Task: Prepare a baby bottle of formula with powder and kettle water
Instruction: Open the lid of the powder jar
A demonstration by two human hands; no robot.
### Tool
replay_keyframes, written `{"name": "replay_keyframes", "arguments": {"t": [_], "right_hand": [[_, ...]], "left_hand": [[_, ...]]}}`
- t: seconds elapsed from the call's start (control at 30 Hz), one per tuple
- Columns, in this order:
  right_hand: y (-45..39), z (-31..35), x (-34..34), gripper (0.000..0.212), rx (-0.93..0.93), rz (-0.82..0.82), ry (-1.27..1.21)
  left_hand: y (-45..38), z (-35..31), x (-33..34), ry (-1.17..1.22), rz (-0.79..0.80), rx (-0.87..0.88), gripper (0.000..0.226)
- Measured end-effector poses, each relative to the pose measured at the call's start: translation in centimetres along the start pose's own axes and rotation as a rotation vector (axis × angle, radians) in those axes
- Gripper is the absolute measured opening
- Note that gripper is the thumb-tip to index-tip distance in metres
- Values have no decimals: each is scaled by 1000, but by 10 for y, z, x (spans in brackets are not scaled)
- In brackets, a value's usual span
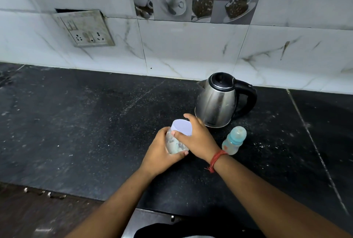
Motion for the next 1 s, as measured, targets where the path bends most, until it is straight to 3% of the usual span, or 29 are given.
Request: {"name": "replay_keyframes", "arguments": {"t": [0.13, 0.3, 0.4, 0.6, 0.8, 1.0], "right_hand": [[-4, 0, -10, 64, 3, 72, 89], [-13, 7, -29, 55, -69, 72, 284], [-16, 8, -34, 52, -87, 129, 192], [-18, 12, -35, 31, -129, 57, -65], [-15, 26, -45, 45, -292, 200, -188], [-13, 31, -50, 53, -393, 398, -336]], "left_hand": [[-5, -17, 1, 31, 32, 50, 95], [-14, -28, -4, 110, 161, 94, 85], [-17, -28, -6, 227, 244, 80, 86], [-21, -42, -8, 416, 336, 65, 80], [-17, -49, -11, 581, 464, 16, 91], [-7, -50, -14, 795, 688, -97, 94]]}}
Point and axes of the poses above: each hand's wrist, its own y-axis away from the middle knuckle, its own x-axis out of the palm, z = x × y, the point moved 3 cm from there along -y, towards the middle knuckle, and after that the axes turned 5 degrees about z, right-handed, at the moved point
